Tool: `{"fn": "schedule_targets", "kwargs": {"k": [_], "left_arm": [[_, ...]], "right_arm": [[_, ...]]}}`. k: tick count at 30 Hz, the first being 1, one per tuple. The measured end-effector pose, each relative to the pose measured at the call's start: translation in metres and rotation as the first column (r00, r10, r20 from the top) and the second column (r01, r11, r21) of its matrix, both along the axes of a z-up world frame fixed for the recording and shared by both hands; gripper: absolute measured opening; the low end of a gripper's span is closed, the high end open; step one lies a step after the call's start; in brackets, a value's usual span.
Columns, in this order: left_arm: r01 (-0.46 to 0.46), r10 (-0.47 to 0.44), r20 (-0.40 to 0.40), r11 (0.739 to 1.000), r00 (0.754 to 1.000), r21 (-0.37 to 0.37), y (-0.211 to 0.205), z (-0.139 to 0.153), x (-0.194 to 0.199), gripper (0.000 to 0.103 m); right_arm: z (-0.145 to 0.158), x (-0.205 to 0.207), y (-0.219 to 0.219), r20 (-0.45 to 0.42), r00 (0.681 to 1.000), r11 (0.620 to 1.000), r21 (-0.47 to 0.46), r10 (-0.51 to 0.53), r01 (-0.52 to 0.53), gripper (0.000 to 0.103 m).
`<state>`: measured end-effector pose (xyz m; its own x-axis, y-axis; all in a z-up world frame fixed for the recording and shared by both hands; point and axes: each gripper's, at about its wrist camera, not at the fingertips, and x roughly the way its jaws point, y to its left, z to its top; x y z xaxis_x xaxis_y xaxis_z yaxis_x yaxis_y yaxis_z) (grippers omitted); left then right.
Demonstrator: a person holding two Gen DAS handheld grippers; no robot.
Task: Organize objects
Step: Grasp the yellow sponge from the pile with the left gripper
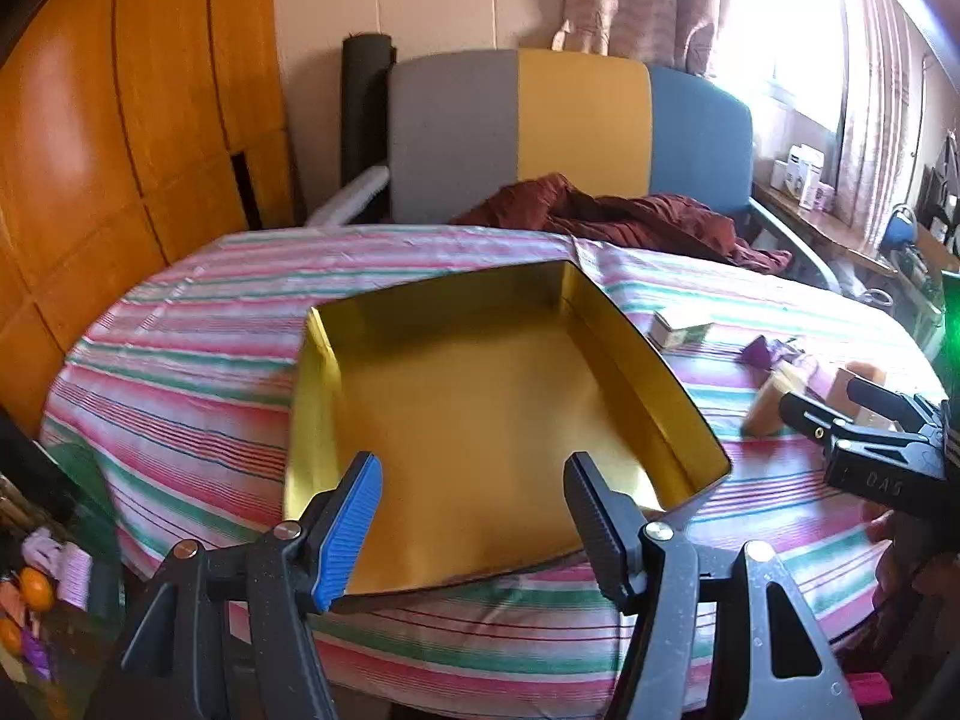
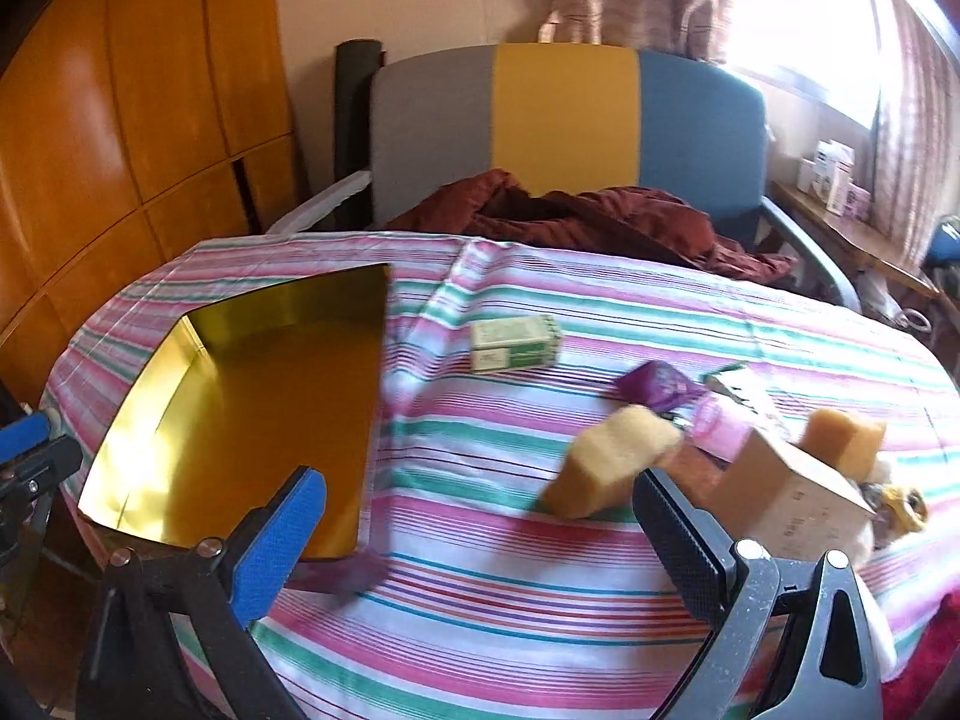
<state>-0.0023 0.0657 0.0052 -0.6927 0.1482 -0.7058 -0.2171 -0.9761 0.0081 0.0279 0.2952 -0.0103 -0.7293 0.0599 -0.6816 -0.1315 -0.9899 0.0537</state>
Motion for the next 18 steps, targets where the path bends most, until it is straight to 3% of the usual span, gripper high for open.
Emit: {"fn": "schedule_targets", "kwargs": {"k": [6,11,15,18], "left_arm": [[0.046,-0.048,0.049,0.998,0.998,0.032,0.009,-0.007,-0.005,0.064],[0.137,-0.142,0.088,0.989,0.986,0.056,0.029,-0.008,-0.009,0.064],[0.238,-0.244,0.115,0.969,0.963,0.065,0.059,-0.008,-0.013,0.064],[0.33,-0.339,0.129,0.94,0.932,0.089,0.084,-0.006,-0.015,0.064]], "right_arm": [[0.001,0.013,0.038,0.011,0.996,0.996,-0.001,-0.087,0.087,0.103],[0.009,0.033,0.077,0.022,0.985,0.986,0.003,-0.169,0.169,0.103],[0.016,0.055,0.119,0.033,0.965,0.965,-0.023,-0.262,0.262,0.103],[0.015,0.067,0.15,0.051,0.943,0.943,-0.042,-0.329,0.331,0.103]]}}
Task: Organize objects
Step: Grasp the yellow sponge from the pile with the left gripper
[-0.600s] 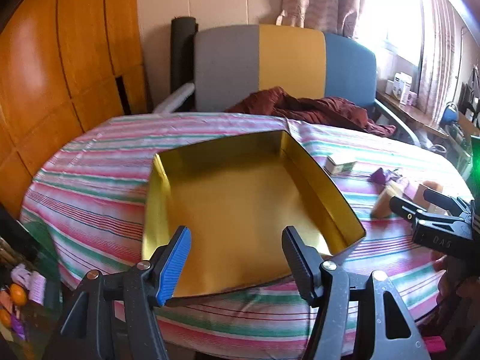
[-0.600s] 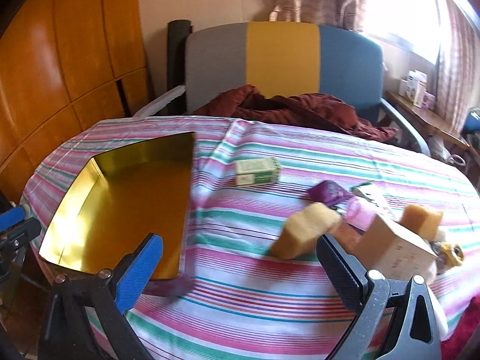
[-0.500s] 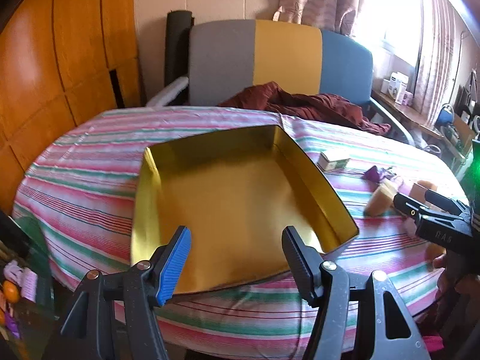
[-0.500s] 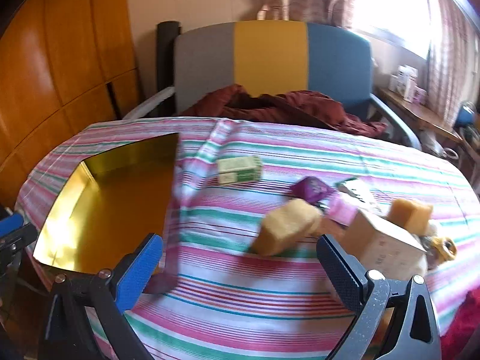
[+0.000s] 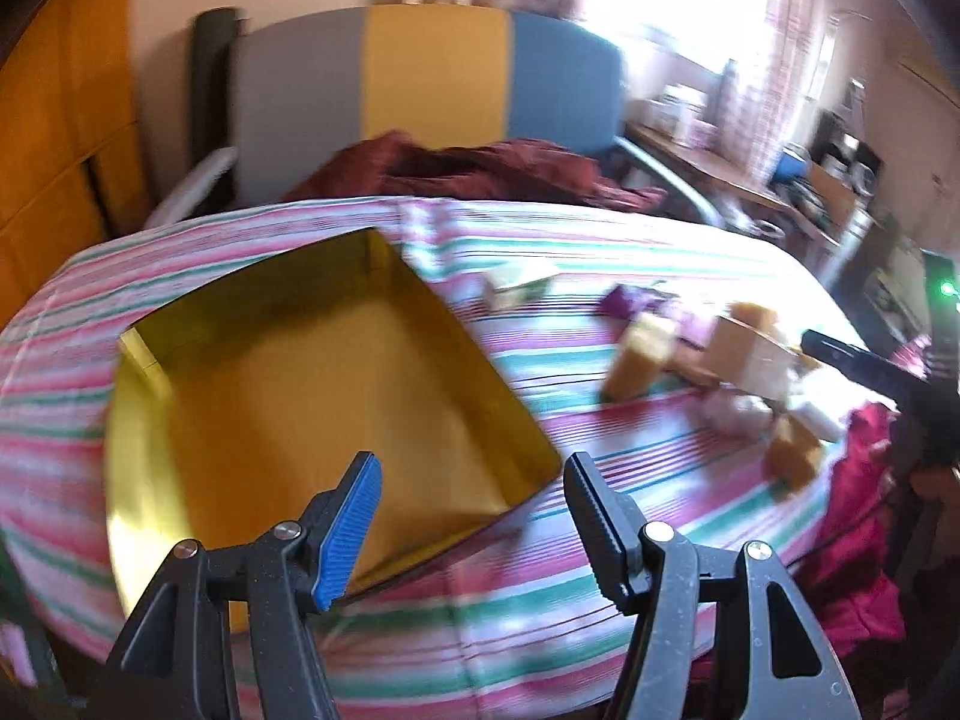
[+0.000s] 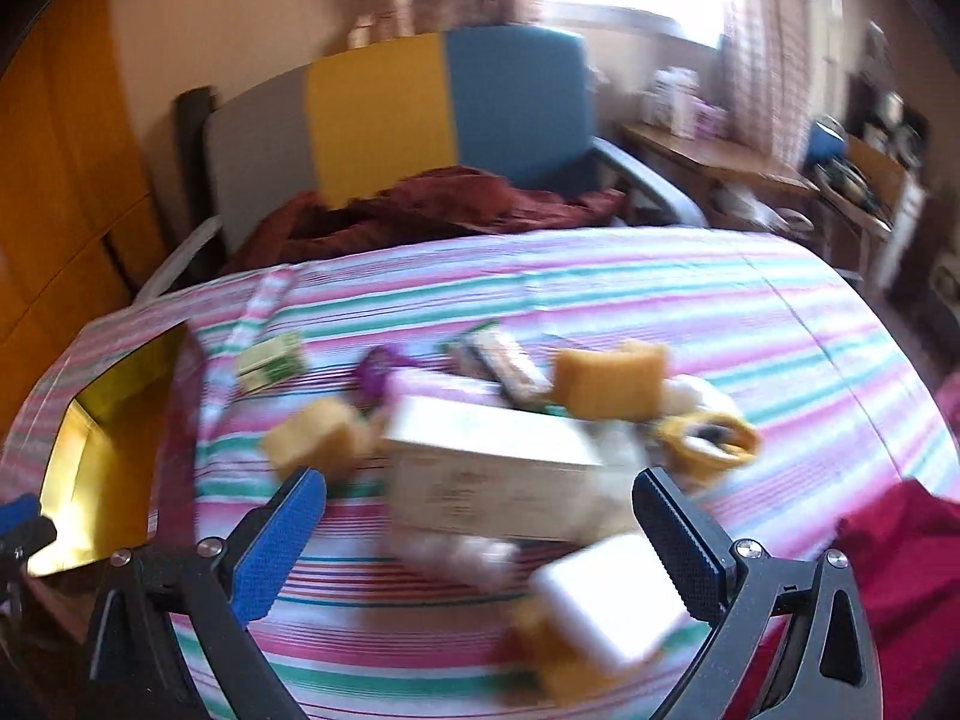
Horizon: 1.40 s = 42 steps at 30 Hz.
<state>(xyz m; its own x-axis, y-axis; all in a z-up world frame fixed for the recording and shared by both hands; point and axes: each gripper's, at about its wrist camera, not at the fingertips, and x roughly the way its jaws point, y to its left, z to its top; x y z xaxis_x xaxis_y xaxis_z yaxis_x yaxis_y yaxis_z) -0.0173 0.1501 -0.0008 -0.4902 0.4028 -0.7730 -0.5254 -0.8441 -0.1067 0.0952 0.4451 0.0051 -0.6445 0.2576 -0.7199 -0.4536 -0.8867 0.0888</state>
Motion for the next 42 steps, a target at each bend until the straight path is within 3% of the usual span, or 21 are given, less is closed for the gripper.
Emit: {"fn": "schedule_targets", "kwargs": {"k": [7,13,20,29,30,31,32,37,42], "left_arm": [[0.203,-0.203,0.032,0.979,0.979,-0.01,0.07,-0.007,-0.011,0.063],[0.281,-0.278,0.087,0.959,0.957,-0.032,0.122,-0.028,-0.03,0.063],[0.305,-0.294,0.12,0.949,0.948,-0.085,0.161,-0.043,-0.05,0.062],[0.332,-0.319,0.095,0.925,0.943,-0.186,0.201,-0.066,-0.064,0.062],[0.332,-0.319,0.093,0.922,0.943,-0.197,0.203,-0.068,-0.065,0.06],[0.333,-0.32,0.093,0.92,0.943,-0.205,0.205,-0.07,-0.065,0.049],[0.338,-0.323,0.102,0.918,0.941,-0.206,0.206,-0.073,-0.066,0.038],[0.329,-0.315,0.102,0.93,0.943,-0.166,0.199,-0.074,-0.065,0.036],[0.302,-0.293,0.09,0.946,0.952,-0.117,0.187,-0.062,-0.056,0.036]], "right_arm": [[0.003,0.022,0.062,0.005,0.993,0.993,-0.009,-0.121,0.121,0.103],[-0.006,0.027,0.088,-0.021,0.997,0.99,-0.124,-0.069,0.066,0.103],[-0.017,0.02,0.085,-0.033,0.999,0.983,-0.182,-0.005,-0.001,0.103],[-0.016,0.021,0.089,-0.044,0.999,0.978,-0.208,0.004,-0.013,0.103],[-0.016,0.022,0.09,-0.044,0.999,0.977,-0.212,0.005,-0.014,0.103],[-0.017,0.021,0.091,-0.042,0.999,0.975,-0.222,0.009,-0.018,0.103],[-0.017,0.021,0.091,-0.038,0.999,0.972,-0.234,0.018,-0.027,0.103],[-0.03,0.015,0.086,0.028,0.992,0.945,-0.308,0.123,-0.109,0.103],[-0.043,0.014,0.079,0.136,0.978,0.949,-0.294,0.159,-0.114,0.103]]}}
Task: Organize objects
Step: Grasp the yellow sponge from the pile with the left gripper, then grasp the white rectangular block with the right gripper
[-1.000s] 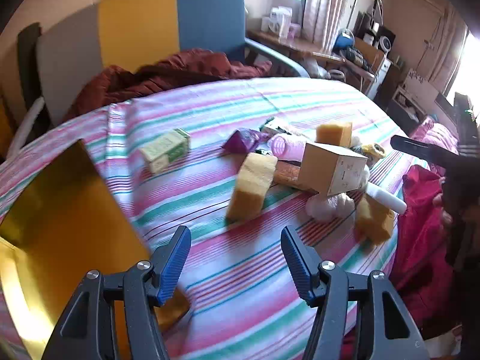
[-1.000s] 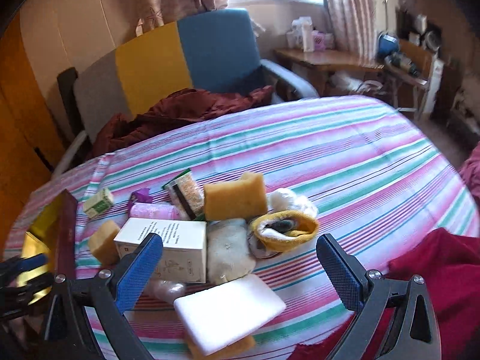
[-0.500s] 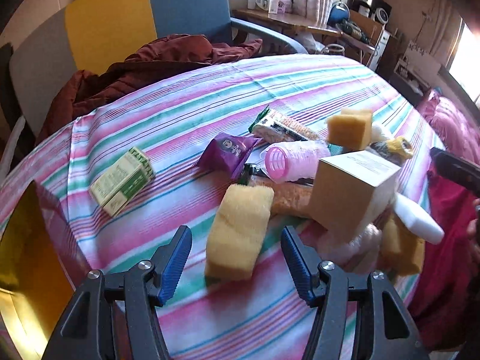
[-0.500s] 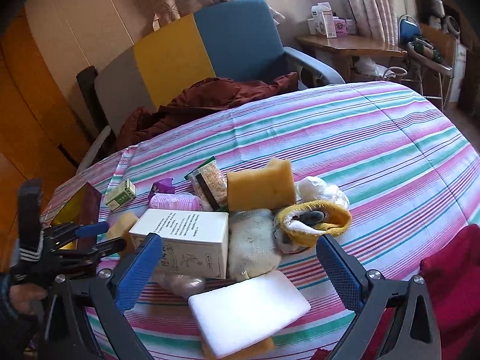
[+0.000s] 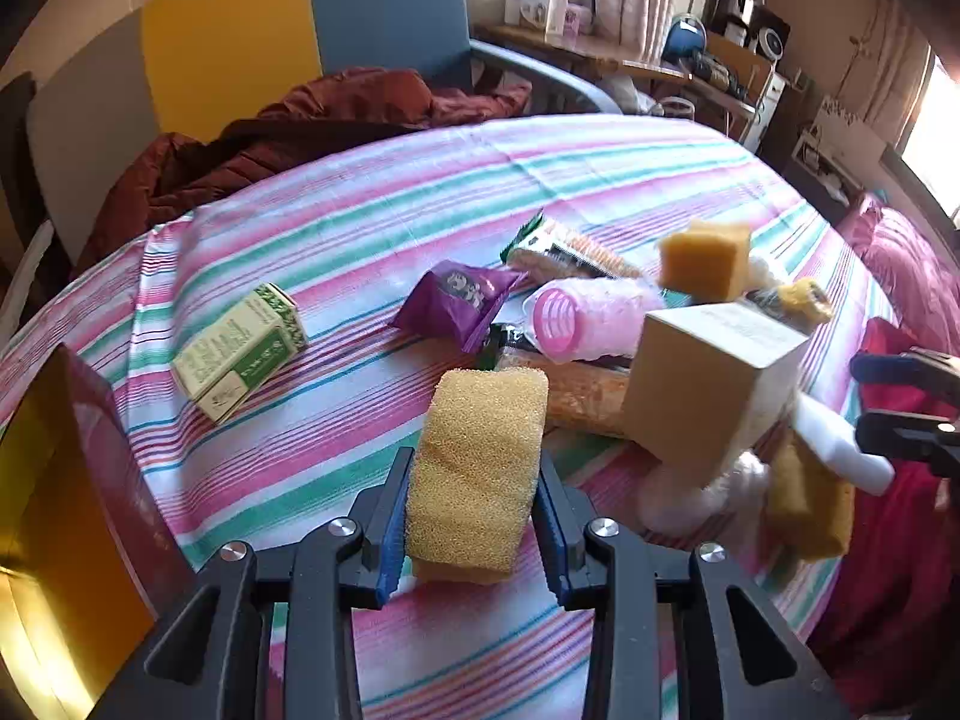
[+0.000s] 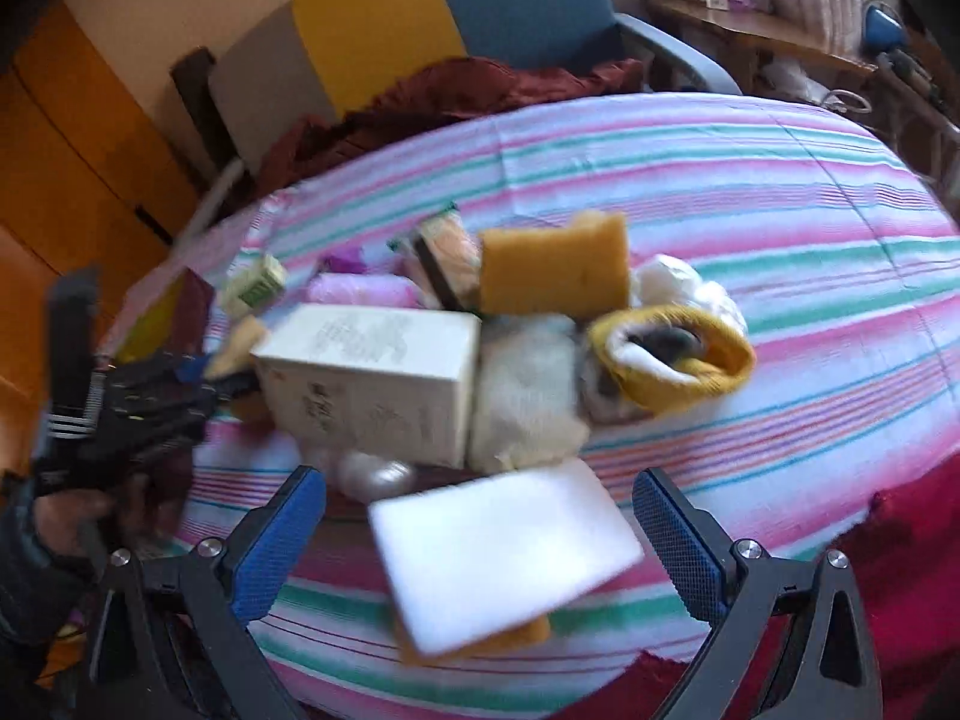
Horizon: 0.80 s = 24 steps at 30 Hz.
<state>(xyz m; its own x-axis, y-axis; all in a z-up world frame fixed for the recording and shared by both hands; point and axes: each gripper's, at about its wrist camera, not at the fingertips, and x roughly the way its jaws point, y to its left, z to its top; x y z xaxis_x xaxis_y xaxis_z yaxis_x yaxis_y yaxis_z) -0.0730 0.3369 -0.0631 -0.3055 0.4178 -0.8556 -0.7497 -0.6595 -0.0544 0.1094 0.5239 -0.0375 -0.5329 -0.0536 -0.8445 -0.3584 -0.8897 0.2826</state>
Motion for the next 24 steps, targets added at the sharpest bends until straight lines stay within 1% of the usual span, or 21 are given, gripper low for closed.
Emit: {"fn": "schedule_targets", "kwargs": {"k": [5,10,14,16,17,19,21,22,23,24], "left_arm": [[-0.013,0.012,0.024,0.998,1.0,0.063,-0.013,0.015,0.011,0.036],[-0.01,0.005,0.038,0.992,0.999,0.128,-0.032,0.034,0.025,0.036],[-0.021,0.015,0.039,0.988,0.999,0.153,-0.046,0.043,0.03,0.036],[-0.031,0.023,0.046,0.985,0.999,0.169,-0.052,0.045,0.031,0.036],[-0.034,0.026,0.047,0.984,0.999,0.174,-0.055,0.045,0.031,0.036],[-0.046,0.035,0.061,0.982,0.998,0.185,-0.059,0.045,0.032,0.036],[-0.049,0.038,0.062,0.98,0.997,0.192,-0.063,0.046,0.035,0.036],[-0.051,0.04,0.062,0.98,0.997,0.194,-0.065,0.046,0.035,0.036],[-0.053,0.042,0.062,0.979,0.997,0.196,-0.067,0.047,0.036,0.036],[-0.055,0.043,0.062,0.978,0.997,0.199,-0.069,0.047,0.036,0.036]], "right_arm": [[0.001,0.005,0.005,-0.007,1.0,0.998,-0.07,0.0,-0.001,0.103],[-0.004,0.002,-0.007,0.045,0.998,0.997,-0.065,0.048,-0.045,0.103],[0.009,0.005,-0.024,0.057,0.995,0.997,-0.004,0.083,-0.083,0.103],[0.013,0.008,-0.035,0.073,0.993,0.994,0.05,0.094,-0.098,0.103],[0.013,0.01,-0.04,0.072,0.994,0.993,0.082,0.084,-0.09,0.103],[0.011,0.012,-0.046,0.075,0.994,0.991,0.104,0.082,-0.089,0.103],[0.006,0.011,-0.054,0.094,0.993,0.981,0.173,0.07,-0.085,0.102],[0.004,0.01,-0.055,0.103,0.993,0.977,0.197,0.061,-0.08,0.096],[0.001,0.009,-0.054,0.107,0.993,0.975,0.209,0.054,-0.075,0.082],[-0.001,0.008,-0.052,0.109,0.993,0.974,0.216,0.045,-0.068,0.071]]}}
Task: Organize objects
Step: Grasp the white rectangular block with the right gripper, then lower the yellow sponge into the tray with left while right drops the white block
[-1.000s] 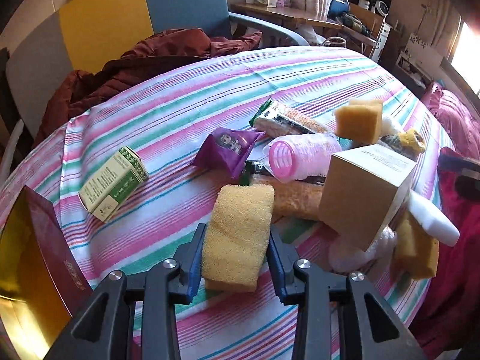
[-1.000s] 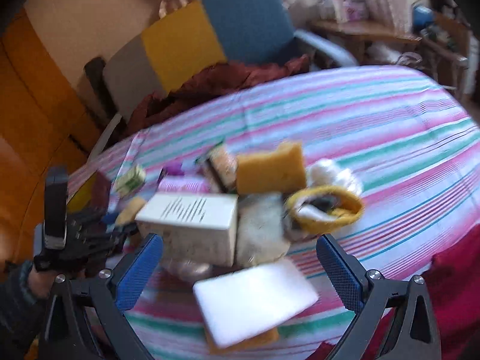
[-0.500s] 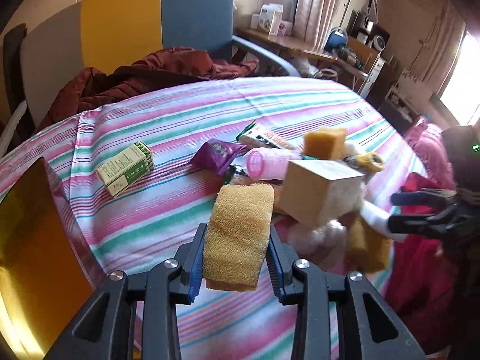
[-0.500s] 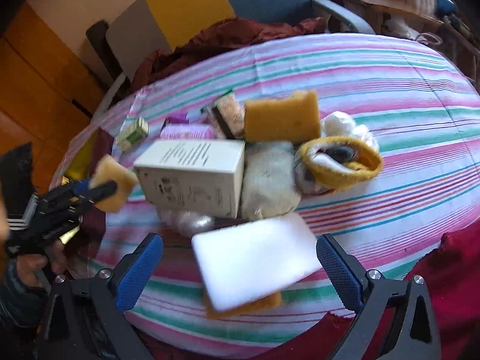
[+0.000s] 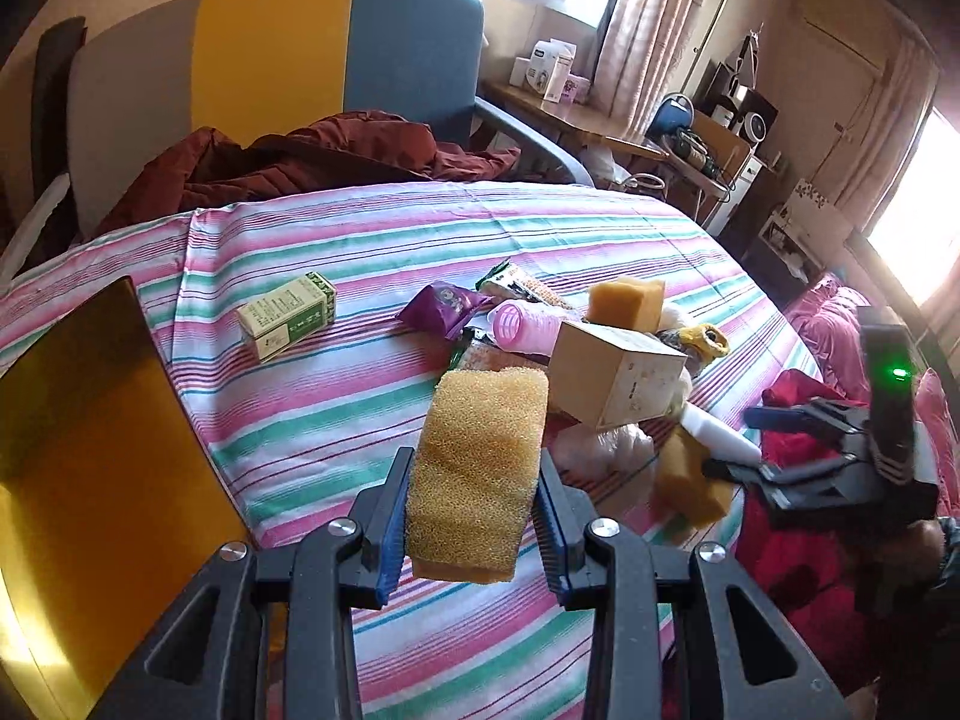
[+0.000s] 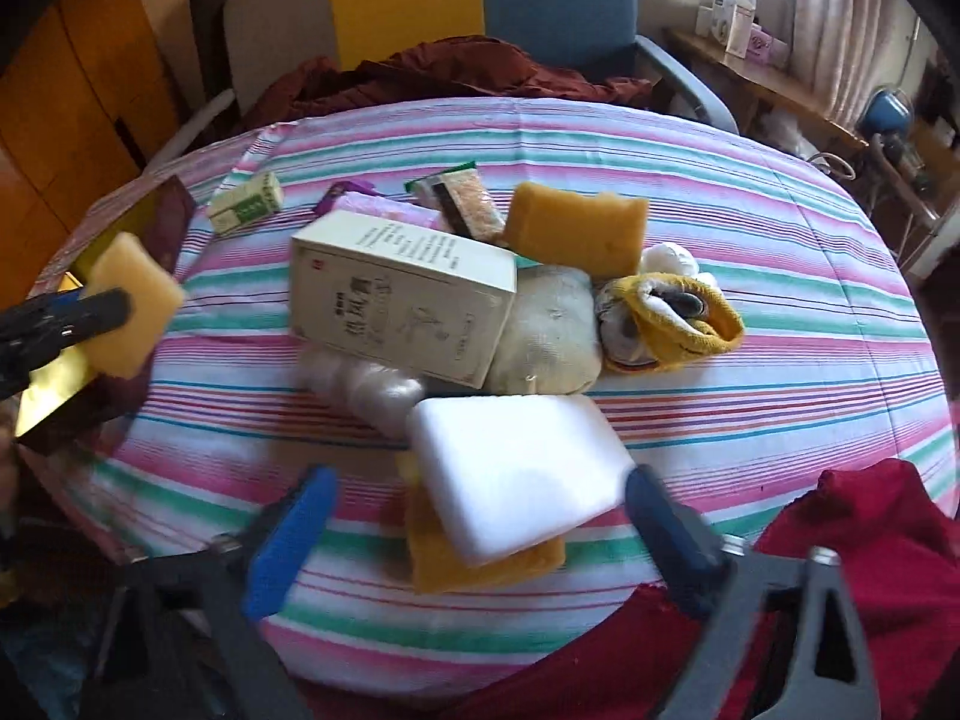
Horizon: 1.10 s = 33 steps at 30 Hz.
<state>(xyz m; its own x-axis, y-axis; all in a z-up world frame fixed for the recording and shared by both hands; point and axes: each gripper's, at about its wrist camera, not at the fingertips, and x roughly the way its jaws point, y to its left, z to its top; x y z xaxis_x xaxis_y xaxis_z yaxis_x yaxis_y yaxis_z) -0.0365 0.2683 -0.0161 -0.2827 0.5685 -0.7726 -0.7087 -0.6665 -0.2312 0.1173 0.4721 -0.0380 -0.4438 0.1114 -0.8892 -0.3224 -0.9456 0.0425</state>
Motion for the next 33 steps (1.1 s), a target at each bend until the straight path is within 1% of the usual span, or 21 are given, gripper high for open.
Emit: {"fn": "schedule_targets", "kwargs": {"k": [1,2,3,5,7,9,12,15,18,21,24,25,27,29,31,33], "left_arm": [[-0.004,0.004,-0.002,1.0,1.0,0.004,-0.003,0.001,0.001,0.036],[-0.008,0.008,-0.004,1.0,1.0,0.008,-0.005,0.002,0.001,0.036],[-0.012,0.012,-0.004,1.0,1.0,0.014,-0.008,0.003,0.001,0.036],[-0.024,0.024,-0.008,0.999,1.0,0.025,-0.013,0.006,0.001,0.036],[-0.035,0.036,-0.015,0.999,0.999,0.032,-0.019,0.009,0.002,0.036],[-0.044,0.044,-0.021,0.998,0.999,0.039,-0.025,0.011,0.002,0.036],[-0.069,0.071,-0.018,0.996,0.997,0.056,-0.039,0.014,0.001,0.036],[-0.104,0.105,-0.016,0.992,0.994,0.068,-0.056,0.016,-0.001,0.036],[-0.147,0.149,-0.018,0.986,0.989,0.08,-0.076,0.019,-0.003,0.036],[-0.214,0.217,-0.029,0.973,0.976,0.084,-0.104,0.022,-0.005,0.036],[-0.292,0.296,-0.041,0.953,0.954,0.085,-0.138,0.025,-0.007,0.036],[-0.325,0.329,-0.05,0.943,0.943,0.077,-0.152,0.025,-0.007,0.036],[-0.371,0.376,-0.053,0.926,0.925,0.073,-0.172,0.023,-0.008,0.036],[-0.426,0.43,-0.067,0.903,0.9,0.057,-0.196,0.019,-0.007,0.037],[-0.483,0.484,-0.08,0.875,0.872,0.032,-0.217,0.014,-0.008,0.037],[-0.522,0.522,-0.076,0.853,0.85,0.016,-0.234,0.008,-0.009,0.037]], "right_arm": [[-0.002,-0.001,0.004,0.013,1.0,1.0,0.013,-0.018,0.018,0.049],[-0.004,-0.001,0.008,0.021,0.999,0.999,0.014,-0.03,0.03,0.049],[-0.003,0.0,0.011,0.007,0.999,0.999,-0.007,-0.034,0.034,0.048],[0.003,0.001,0.013,-0.014,0.999,0.999,0.006,-0.035,0.036,0.036],[0.011,0.002,0.013,-0.033,0.998,0.998,0.028,-0.047,0.048,0.03],[0.018,0.005,0.015,-0.044,0.997,0.997,0.045,-0.057,0.059,0.027],[0.031,0.012,0.018,-0.059,0.995,0.995,0.064,-0.075,0.079,0.027],[0.052,0.02,0.019,-0.111,0.988,0.991,0.07,-0.103,0.111,0.027],[0.079,0.024,0.011,-0.189,0.978,0.993,0.058,-0.09,0.102,0.027],[0.109,0.017,-0.011,-0.288,0.957,0.999,0.026,-0.028,0.037,0.027],[0.127,-0.002,-0.045,-0.354,0.932,0.997,0.013,0.072,-0.072,0.027],[0.131,-0.012,-0.06,-0.373,0.921,0.993,0.003,0.113,-0.12,0.027],[0.134,-0.034,-0.088,-0.392,0.901,0.978,-0.013,0.188,-0.21,0.027],[0.133,-0.051,-0.115,-0.395,0.884,0.959,-0.022,0.25,-0.281,0.027],[0.128,-0.077,-0.148,-0.393,0.862,0.93,-0.045,0.319,-0.365,0.027],[0.119,-0.1,-0.18,-0.377,0.847,0.902,-0.061,0.375,-0.427,0.027]]}}
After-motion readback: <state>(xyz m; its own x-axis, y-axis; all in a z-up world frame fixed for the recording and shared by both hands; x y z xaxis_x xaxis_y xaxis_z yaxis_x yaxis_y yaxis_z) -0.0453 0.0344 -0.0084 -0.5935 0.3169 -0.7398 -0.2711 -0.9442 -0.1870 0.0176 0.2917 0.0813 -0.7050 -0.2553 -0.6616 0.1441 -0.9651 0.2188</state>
